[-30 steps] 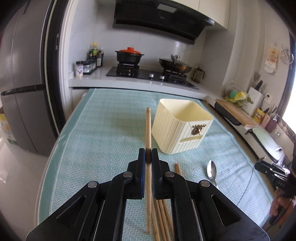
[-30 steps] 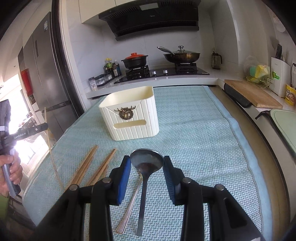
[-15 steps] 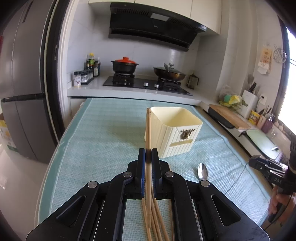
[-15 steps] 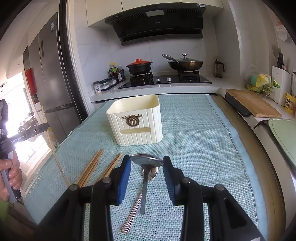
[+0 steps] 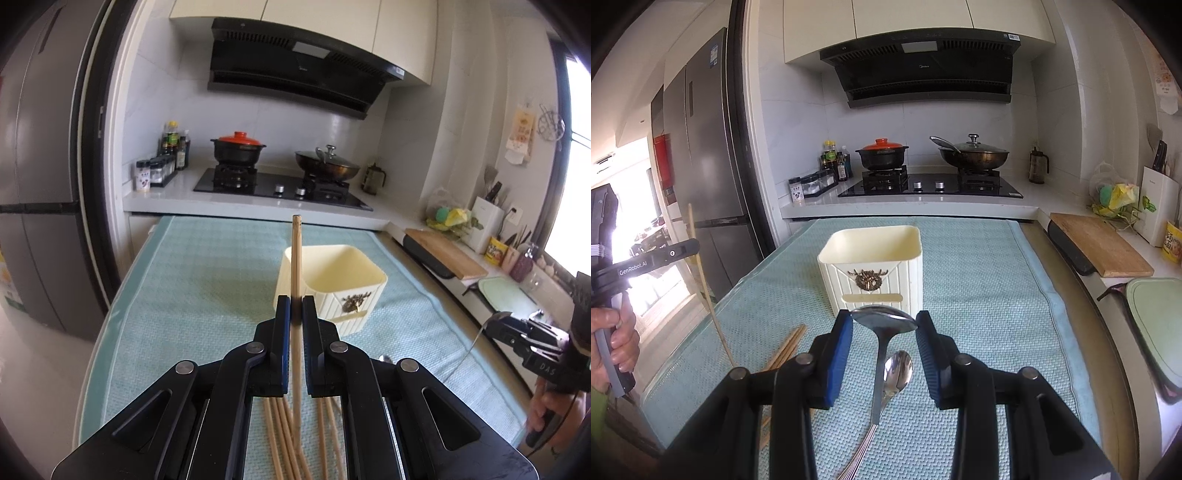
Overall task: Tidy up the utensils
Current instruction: 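Lift the chopstick with the left tool while the right tool carries the spoon, both over the cream holder, then open the left gripper to drop the chopstick into the holder while the right drops the spoon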
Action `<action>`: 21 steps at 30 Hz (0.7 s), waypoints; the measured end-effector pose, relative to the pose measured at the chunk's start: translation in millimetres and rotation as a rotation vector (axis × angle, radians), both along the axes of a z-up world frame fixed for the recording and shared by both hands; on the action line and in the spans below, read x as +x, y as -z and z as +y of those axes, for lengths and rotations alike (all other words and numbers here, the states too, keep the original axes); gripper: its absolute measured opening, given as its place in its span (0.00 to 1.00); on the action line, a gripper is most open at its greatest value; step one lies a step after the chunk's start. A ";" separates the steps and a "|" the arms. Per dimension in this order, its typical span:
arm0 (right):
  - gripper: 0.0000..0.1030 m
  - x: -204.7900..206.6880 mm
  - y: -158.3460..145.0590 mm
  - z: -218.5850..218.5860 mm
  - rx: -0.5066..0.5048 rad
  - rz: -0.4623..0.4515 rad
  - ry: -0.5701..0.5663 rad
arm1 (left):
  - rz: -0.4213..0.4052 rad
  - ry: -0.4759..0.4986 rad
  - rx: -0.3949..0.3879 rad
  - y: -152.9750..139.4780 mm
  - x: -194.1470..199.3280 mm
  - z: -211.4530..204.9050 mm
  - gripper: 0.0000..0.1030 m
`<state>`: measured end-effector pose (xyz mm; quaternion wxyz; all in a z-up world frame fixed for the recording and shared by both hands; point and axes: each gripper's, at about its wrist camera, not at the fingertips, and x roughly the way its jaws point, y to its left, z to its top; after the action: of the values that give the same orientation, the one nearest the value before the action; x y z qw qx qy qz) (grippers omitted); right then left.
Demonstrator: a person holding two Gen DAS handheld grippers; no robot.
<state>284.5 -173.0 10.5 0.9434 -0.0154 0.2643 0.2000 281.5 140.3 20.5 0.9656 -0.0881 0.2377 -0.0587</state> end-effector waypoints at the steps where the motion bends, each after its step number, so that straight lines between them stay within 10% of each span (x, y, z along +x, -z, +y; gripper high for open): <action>1: 0.35 2.7 -4.4 0.9 -0.002 -0.007 -0.003 | -0.003 0.002 0.000 -4.0 4.5 -0.7 0.04; 21: 0.35 136.9 -115.1 41.4 0.030 -0.123 -0.053 | -0.091 0.018 0.002 -100.5 158.7 -41.3 0.04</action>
<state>421.4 -131.6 125.6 0.9523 -0.0206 0.2024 0.2277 440.2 99.1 121.0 0.9748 -0.0822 0.1945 -0.0712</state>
